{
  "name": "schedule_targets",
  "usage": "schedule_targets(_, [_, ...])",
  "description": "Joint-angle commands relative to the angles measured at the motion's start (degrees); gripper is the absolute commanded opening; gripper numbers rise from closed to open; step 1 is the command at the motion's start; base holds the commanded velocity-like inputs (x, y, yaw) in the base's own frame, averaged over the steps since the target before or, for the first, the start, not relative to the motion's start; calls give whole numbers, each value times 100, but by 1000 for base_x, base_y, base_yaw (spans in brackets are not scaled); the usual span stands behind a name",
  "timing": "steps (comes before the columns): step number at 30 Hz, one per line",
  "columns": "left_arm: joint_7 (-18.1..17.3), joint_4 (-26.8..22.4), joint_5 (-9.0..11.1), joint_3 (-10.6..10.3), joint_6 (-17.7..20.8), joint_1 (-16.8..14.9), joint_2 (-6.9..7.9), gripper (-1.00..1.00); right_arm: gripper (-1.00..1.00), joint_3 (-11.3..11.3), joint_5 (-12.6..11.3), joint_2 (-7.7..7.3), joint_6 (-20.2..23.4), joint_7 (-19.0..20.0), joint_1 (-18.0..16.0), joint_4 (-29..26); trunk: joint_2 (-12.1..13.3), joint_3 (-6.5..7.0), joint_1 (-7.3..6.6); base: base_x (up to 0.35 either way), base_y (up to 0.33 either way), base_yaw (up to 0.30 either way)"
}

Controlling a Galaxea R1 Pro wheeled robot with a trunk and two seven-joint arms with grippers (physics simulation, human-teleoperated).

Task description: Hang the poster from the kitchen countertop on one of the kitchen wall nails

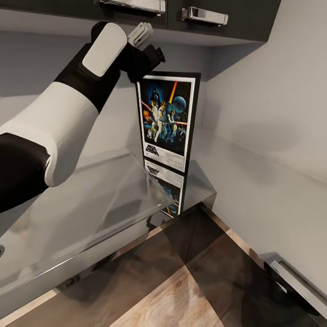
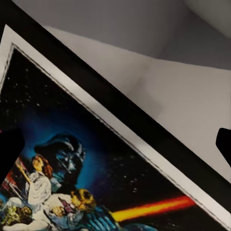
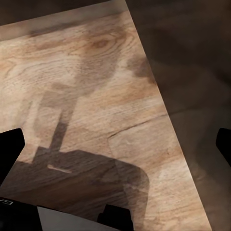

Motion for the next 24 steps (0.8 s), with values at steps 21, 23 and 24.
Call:
schedule_targets(21, [335,-34,49,-10,6,-50,0,100,100,44,5,-4,-12,-51,-3,1,-2,-48,0,0,0,0])
schedule_targets(23, [335,-36,49,-10,6,-51,0,100,100,44,5,-4,-12,-51,-3,1,-2,-48,0,0,0,0])
schedule_targets(24, [335,-36,49,-10,6,-50,0,100,100,44,5,-4,-12,-51,-3,1,-2,-48,0,0,0,0])
